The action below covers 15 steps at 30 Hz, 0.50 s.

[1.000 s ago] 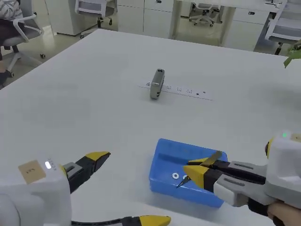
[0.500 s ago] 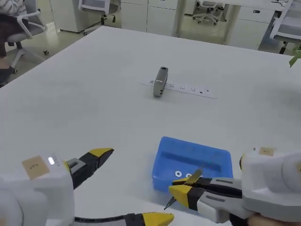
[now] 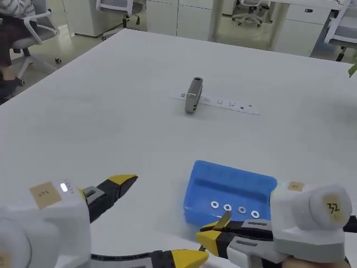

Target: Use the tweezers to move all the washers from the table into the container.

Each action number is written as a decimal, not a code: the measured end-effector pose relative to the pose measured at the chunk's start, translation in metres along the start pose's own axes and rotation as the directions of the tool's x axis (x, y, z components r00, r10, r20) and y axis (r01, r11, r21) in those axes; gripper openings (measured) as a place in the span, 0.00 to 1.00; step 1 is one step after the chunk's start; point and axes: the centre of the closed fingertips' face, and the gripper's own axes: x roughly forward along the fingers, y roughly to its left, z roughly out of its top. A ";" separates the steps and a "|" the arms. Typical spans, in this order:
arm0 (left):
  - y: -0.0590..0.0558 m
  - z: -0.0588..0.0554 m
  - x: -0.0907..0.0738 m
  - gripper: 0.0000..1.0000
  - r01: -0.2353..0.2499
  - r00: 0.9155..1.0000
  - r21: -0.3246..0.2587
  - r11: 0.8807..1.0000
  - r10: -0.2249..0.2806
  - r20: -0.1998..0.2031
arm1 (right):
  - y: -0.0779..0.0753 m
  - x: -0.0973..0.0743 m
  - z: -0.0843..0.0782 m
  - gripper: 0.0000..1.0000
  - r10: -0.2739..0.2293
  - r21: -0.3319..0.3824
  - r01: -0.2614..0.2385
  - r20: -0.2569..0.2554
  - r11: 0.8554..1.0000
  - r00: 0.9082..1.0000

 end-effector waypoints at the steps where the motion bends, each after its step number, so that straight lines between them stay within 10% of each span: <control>1: 0.000 0.000 0.000 0.95 0.000 1.000 -0.001 1.000 0.000 0.000 | 0.001 0.000 0.000 0.04 0.000 -0.016 0.000 -0.003 1.000 1.000; 7: 0.000 -0.001 0.000 0.95 -0.001 1.000 0.005 1.000 0.001 -0.006 | 0.011 0.003 0.000 0.04 0.001 -0.133 -0.007 -0.043 0.991 0.999; 15: 0.000 -0.001 0.000 0.95 0.000 1.000 0.005 1.000 0.000 -0.005 | 0.026 0.010 -0.005 0.03 -0.007 -0.328 -0.019 -0.077 0.944 0.997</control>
